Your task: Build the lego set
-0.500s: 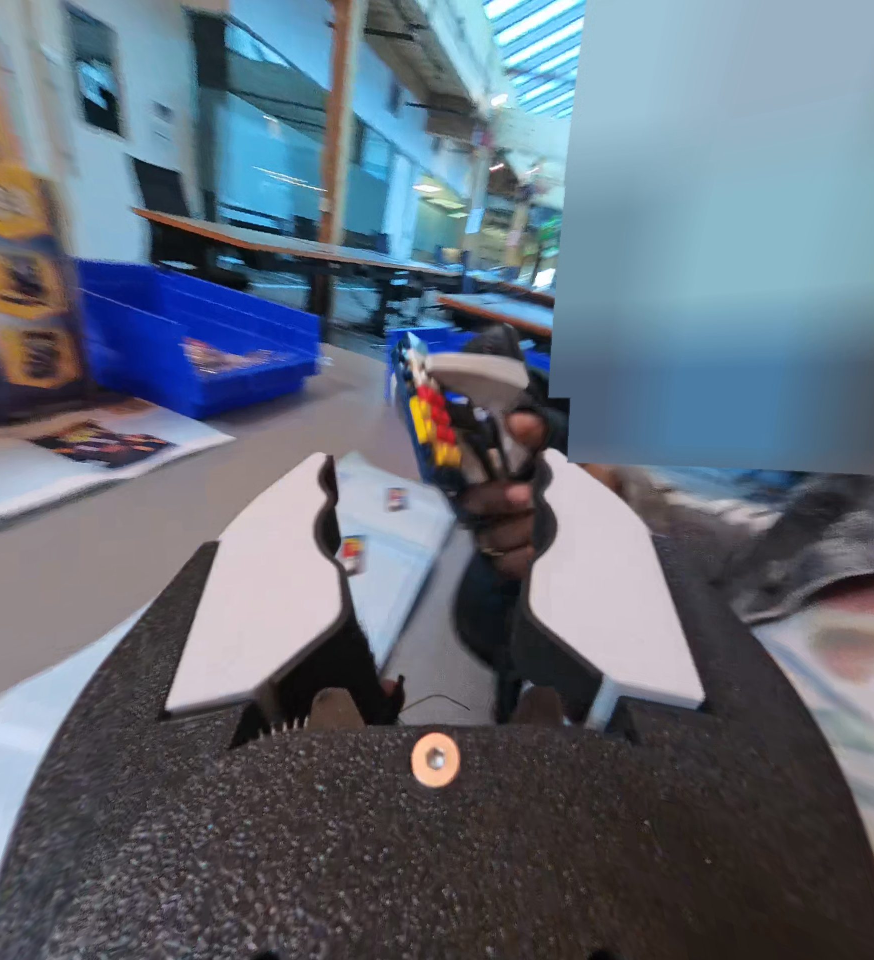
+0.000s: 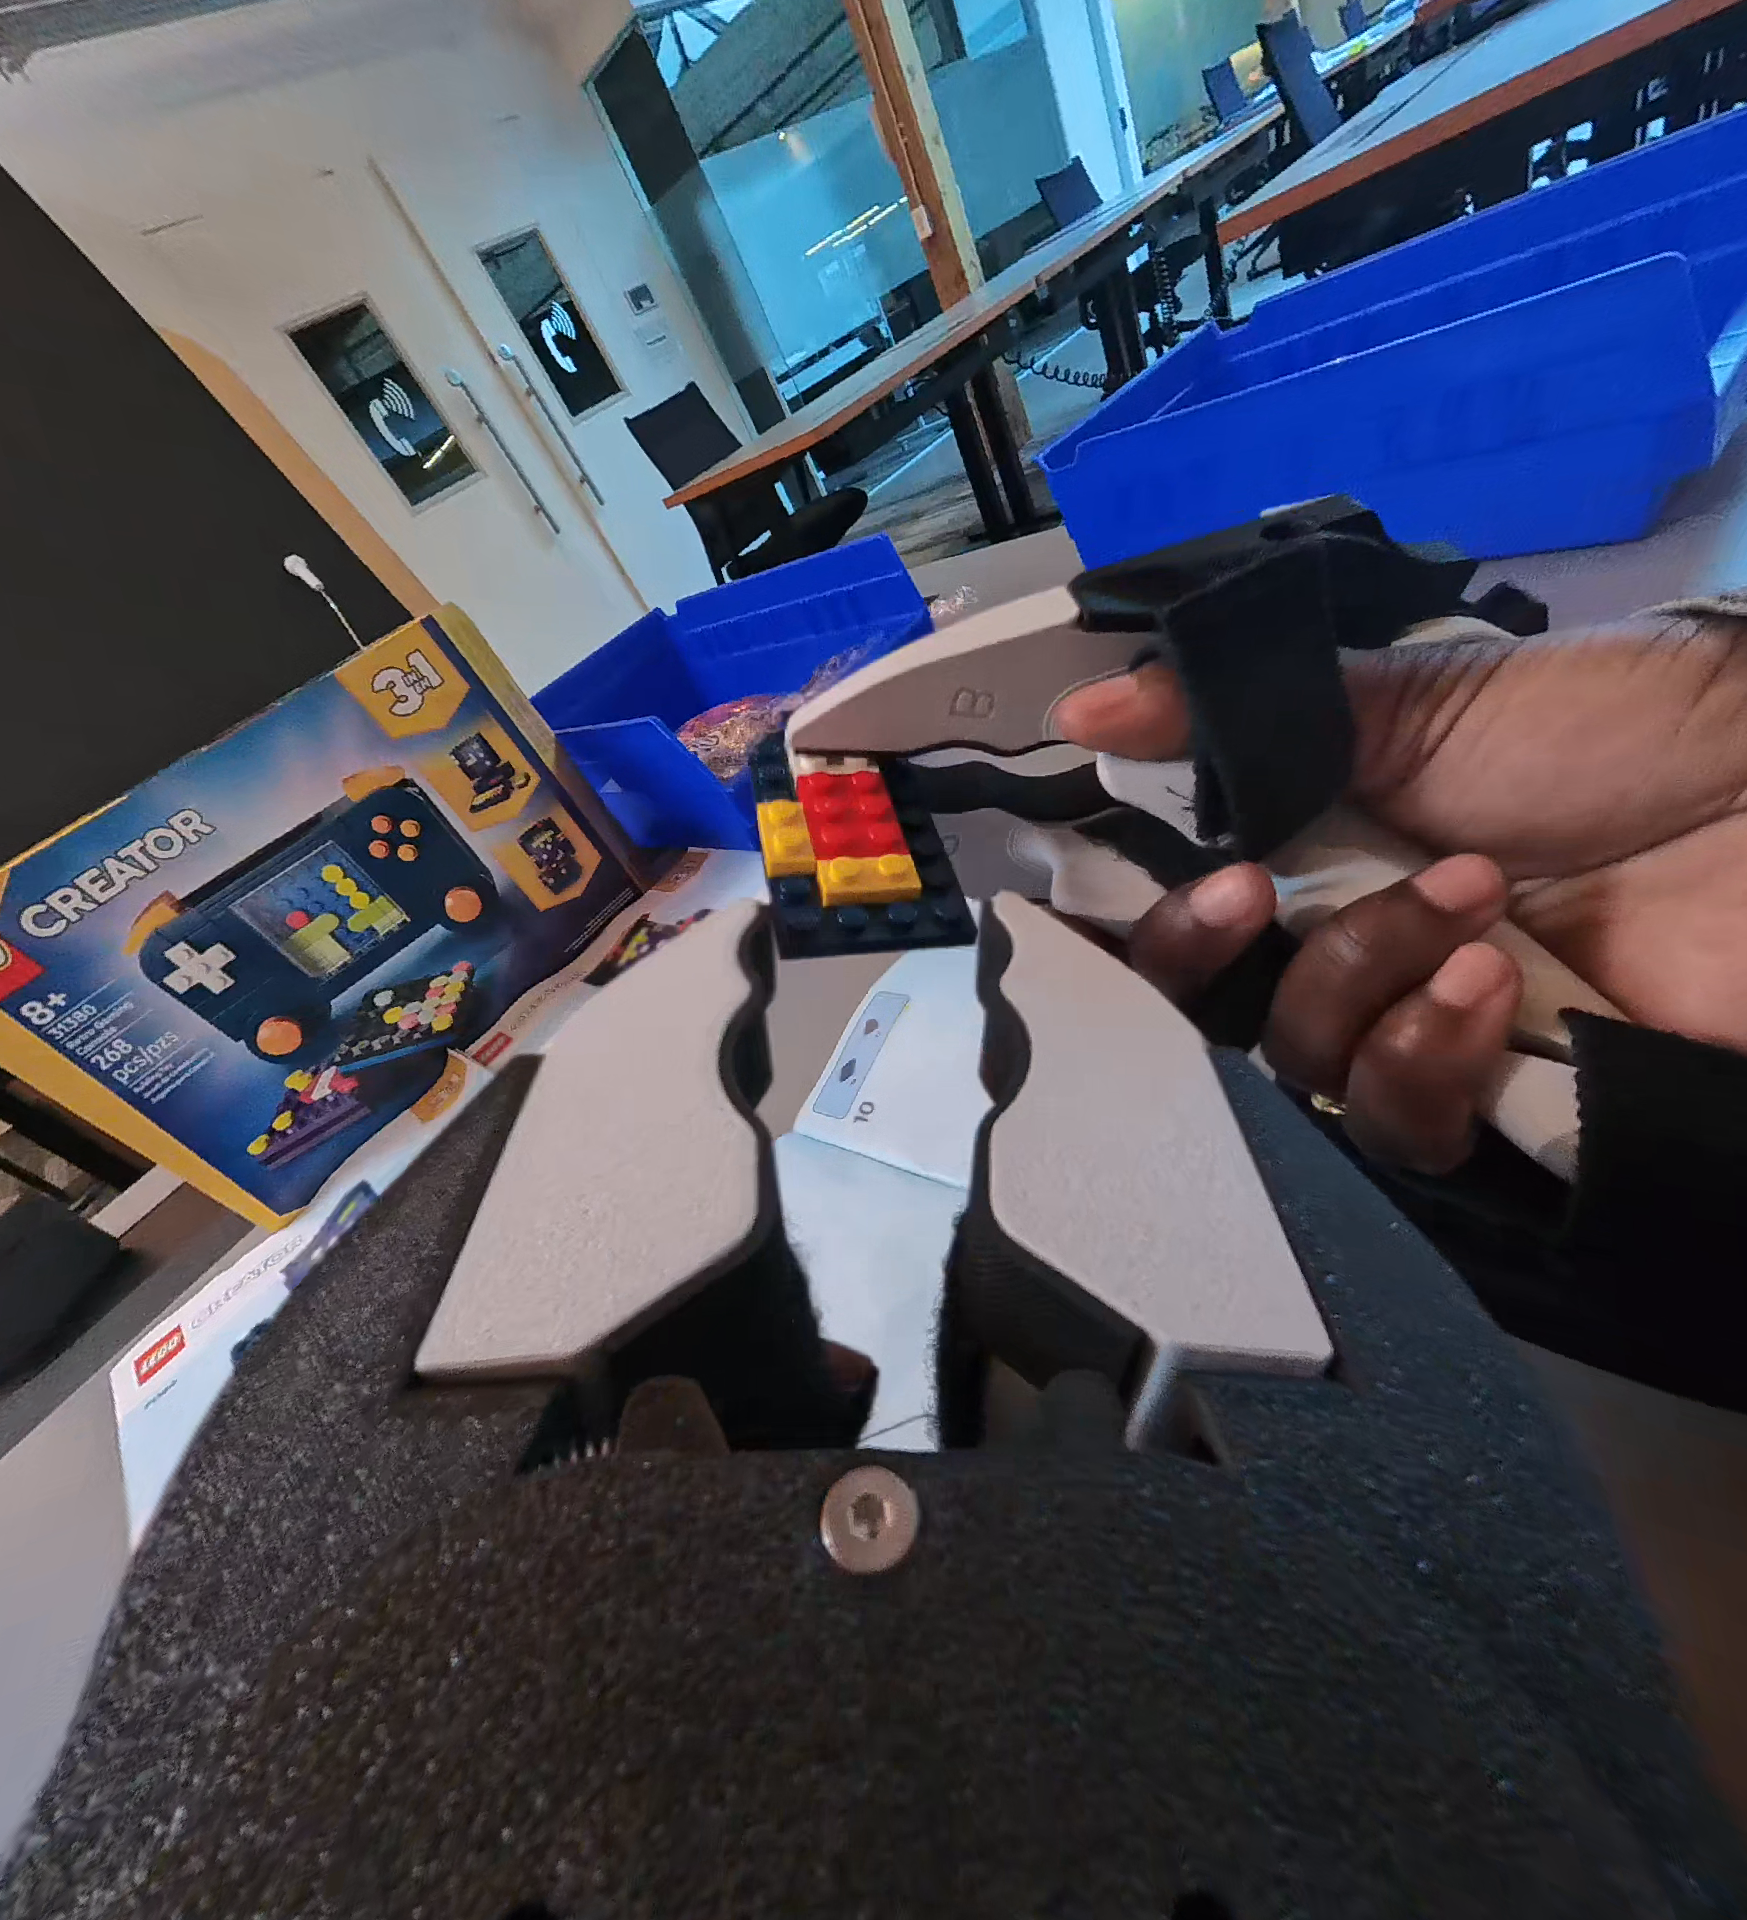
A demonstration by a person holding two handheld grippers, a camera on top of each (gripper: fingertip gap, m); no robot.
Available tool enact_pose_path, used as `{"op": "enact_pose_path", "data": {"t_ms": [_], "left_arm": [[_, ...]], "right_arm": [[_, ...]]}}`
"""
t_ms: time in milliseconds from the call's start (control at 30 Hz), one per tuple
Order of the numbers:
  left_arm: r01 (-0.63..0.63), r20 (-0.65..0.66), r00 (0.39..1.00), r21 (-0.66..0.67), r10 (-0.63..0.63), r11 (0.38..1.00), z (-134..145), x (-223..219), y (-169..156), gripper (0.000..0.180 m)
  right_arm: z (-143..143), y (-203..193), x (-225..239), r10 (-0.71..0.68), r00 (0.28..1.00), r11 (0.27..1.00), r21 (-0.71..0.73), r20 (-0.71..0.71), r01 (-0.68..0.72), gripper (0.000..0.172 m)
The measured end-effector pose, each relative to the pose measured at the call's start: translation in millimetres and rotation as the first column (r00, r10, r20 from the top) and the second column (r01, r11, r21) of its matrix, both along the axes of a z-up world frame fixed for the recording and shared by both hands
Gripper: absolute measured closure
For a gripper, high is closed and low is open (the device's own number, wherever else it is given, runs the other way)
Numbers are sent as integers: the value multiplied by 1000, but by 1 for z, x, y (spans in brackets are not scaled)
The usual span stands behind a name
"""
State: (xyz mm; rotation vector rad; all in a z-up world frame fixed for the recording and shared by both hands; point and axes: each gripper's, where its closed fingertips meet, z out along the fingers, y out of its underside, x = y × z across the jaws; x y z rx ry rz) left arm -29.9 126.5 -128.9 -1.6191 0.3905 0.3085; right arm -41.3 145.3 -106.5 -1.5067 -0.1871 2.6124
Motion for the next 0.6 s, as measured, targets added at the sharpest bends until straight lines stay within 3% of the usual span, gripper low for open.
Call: {"op": "enact_pose_path", "data": {"t_ms": [200, 267, 333, 400, 467, 600], "left_arm": [[52, 80, 995, 11, -53, 999, 4, -1, -5, 145], [54, 151, 987, 51, -61, 997, 14, -9, -12, 145], [39, 249, 966, 115, -67, 993, 26, -24, -21, 145], [20, 347, 934, 188, -85, 982, 37, -40, -30, 145], [23, 395, 909, 263, -129, 965, 44, -51, -39, 145], [24, 416, 892, 342, -175, 939, 47, -60, -48, 145]], "right_arm": [[2, -5, 1, 43, 999, 998, 48, -22, -42, 162], [6, -1, 4, 37, 999, 993, 112, -6, -36, 127], [15, 21, 15, -90, 996, 969, 230, -19, 92, 111], [26, 53, 36, -300, 952, 881, 364, -65, 302, 102], [31, 88, 59, -511, 855, 731, 476, -93, 489, 89], [23, 135, 89, -749, 655, 442, 665, -96, 603, 76]]}}
